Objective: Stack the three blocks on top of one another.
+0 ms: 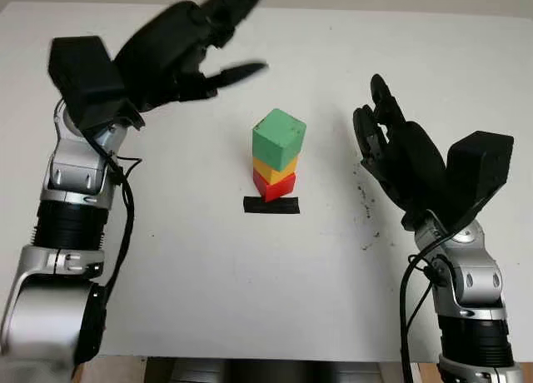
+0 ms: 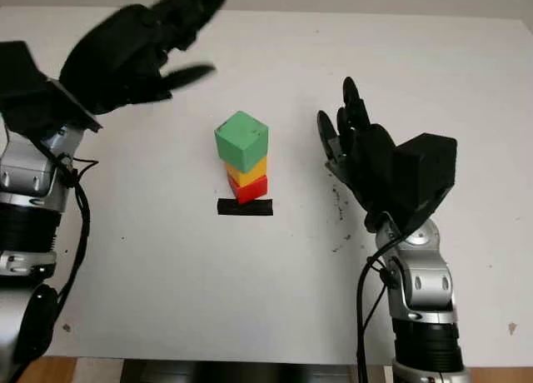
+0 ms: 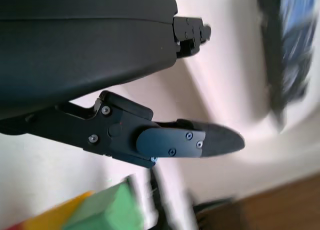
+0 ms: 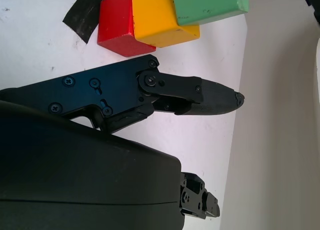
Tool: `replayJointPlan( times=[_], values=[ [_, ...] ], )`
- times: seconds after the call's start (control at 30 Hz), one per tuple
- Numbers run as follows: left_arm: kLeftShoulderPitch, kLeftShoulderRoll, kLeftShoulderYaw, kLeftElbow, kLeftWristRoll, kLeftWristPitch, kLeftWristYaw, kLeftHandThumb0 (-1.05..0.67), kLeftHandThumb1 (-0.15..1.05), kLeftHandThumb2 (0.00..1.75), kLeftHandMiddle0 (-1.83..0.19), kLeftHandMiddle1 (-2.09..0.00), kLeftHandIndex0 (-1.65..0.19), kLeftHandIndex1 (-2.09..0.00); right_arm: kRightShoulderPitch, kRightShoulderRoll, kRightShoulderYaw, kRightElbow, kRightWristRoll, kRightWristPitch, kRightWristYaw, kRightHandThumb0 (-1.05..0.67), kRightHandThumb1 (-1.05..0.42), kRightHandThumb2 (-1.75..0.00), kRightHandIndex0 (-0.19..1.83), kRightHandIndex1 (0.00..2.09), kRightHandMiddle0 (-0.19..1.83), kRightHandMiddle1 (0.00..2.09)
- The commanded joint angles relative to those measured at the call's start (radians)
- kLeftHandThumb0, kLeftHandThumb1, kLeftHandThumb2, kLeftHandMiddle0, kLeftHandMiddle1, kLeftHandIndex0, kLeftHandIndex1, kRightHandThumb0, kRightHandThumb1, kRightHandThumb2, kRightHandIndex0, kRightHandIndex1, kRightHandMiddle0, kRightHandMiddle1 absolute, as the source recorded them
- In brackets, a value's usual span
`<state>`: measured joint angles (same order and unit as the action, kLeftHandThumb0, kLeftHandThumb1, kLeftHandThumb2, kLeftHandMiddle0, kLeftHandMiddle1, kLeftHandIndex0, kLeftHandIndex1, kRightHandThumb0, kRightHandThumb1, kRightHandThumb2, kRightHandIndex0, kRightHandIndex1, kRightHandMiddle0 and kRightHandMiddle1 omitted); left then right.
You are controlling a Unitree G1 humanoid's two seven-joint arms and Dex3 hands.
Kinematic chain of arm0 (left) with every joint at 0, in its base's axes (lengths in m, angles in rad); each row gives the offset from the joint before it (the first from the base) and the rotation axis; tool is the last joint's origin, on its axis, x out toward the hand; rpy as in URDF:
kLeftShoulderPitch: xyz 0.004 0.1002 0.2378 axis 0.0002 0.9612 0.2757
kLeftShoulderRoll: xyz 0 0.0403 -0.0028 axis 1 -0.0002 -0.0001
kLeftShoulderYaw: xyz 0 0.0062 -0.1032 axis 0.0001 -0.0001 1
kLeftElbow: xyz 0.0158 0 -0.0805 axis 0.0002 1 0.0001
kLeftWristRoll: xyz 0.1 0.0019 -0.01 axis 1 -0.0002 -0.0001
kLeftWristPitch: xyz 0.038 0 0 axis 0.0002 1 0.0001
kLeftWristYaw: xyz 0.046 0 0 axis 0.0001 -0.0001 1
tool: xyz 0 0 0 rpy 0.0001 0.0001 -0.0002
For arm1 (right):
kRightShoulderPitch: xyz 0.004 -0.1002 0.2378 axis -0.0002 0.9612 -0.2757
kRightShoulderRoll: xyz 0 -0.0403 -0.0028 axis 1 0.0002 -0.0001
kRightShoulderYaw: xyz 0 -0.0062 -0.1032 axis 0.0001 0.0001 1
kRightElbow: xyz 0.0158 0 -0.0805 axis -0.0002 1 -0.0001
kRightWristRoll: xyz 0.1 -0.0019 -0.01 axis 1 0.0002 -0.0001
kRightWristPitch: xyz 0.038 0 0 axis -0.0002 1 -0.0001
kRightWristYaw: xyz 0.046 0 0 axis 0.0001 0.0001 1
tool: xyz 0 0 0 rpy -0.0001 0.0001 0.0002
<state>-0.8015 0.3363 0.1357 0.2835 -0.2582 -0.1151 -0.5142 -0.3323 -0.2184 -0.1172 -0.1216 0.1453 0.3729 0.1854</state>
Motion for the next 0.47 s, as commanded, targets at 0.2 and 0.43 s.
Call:
replayJointPlan(
  times=[0.2, 0.43],
  values=[
    [0.159, -0.084, 0.133, -0.011, -0.159, 0.025, 0.084, -0.76, 1.05, 0.61, 0.19, 0.00, 0.19, 0.00, 0.032, 0.024, -0.004, -0.020, 0.009, -0.014, -0.021, -0.66, -1.05, -0.52, -0.19, 0.00, -0.19, 0.00],
    [0.314, -0.129, 0.138, -0.009, -0.144, 0.028, 0.136, -0.74, 1.05, 0.63, 0.19, 0.00, 0.19, 0.00, 0.037, 0.018, -0.008, -0.012, 0.014, -0.029, -0.010, -0.65, -1.05, -0.53, -0.19, 0.00, -0.19, 0.00]
  ],
)
